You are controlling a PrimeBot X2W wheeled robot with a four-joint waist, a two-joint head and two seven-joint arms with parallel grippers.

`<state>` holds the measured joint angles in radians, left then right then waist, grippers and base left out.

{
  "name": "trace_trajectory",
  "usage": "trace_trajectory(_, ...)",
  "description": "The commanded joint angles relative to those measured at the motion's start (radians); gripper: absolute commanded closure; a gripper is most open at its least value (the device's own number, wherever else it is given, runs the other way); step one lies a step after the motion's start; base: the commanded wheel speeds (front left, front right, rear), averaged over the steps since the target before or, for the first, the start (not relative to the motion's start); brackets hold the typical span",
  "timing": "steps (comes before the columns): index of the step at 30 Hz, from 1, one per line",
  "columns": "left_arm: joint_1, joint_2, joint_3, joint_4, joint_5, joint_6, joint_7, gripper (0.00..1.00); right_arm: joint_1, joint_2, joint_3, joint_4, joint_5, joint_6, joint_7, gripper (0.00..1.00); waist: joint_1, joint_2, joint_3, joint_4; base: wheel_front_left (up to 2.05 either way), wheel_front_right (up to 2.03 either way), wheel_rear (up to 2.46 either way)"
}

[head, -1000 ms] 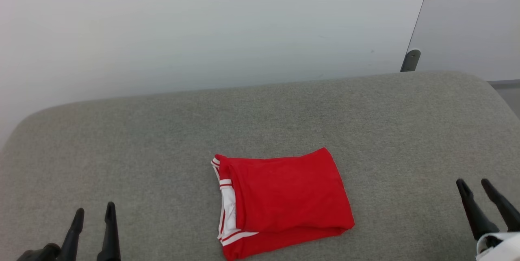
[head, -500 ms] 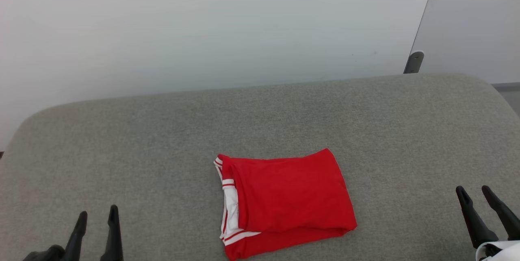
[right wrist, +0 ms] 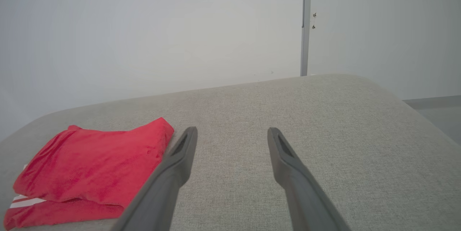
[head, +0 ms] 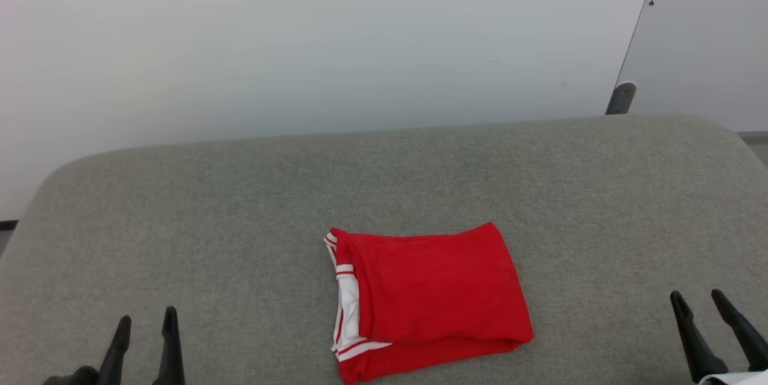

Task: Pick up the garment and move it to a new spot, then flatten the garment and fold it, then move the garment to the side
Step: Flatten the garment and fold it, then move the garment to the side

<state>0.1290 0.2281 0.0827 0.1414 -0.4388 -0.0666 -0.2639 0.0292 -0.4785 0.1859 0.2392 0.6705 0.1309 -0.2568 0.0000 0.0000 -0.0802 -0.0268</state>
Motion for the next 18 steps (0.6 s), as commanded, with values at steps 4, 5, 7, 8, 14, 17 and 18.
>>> trace_trajectory(4,0.012,-0.009,0.009,-0.002,0.012,-0.009,0.000,0.00,0.018,0.014,-0.005,0.003,-0.012,-0.001,-0.007,0.00,0.0000,0.0000,-0.004,0.011,0.00,0.00,0.00)
trace_trajectory(5,0.013,-0.010,0.011,-0.001,0.014,-0.011,0.000,0.00,0.020,0.015,-0.004,0.003,-0.013,-0.001,-0.007,0.00,0.0000,0.0000,-0.005,0.013,0.00,0.00,0.00)
trace_trajectory(7,0.011,-0.012,0.010,0.002,0.020,-0.012,0.000,0.00,0.023,0.017,-0.002,0.003,-0.014,-0.001,-0.006,0.00,0.0000,0.0000,-0.005,0.021,0.00,0.00,0.00)
trace_trajectory(8,0.008,-0.014,0.009,0.004,0.023,-0.013,0.000,0.00,0.023,0.017,0.002,0.003,-0.012,0.000,-0.003,0.00,0.0000,0.0000,-0.005,0.026,0.00,0.00,0.00)
trace_trajectory(14,-0.011,-0.011,0.018,0.008,0.047,0.006,0.000,0.00,0.002,0.017,0.033,-0.011,-0.006,-0.001,0.027,0.00,0.0000,0.0000,-0.002,0.078,0.00,0.00,0.00)
trace_trajectory(17,-0.019,-0.008,0.023,0.008,0.057,0.020,0.000,0.00,-0.021,0.010,0.055,-0.013,0.003,-0.001,0.047,0.00,0.0000,0.0000,0.002,0.115,0.00,0.00,0.00)
trace_trajectory(18,-0.023,-0.007,0.023,0.004,0.059,0.025,0.000,0.00,-0.028,0.009,0.062,-0.012,0.008,-0.001,0.056,0.00,0.0000,0.0000,0.003,0.128,0.00,0.00,0.00)
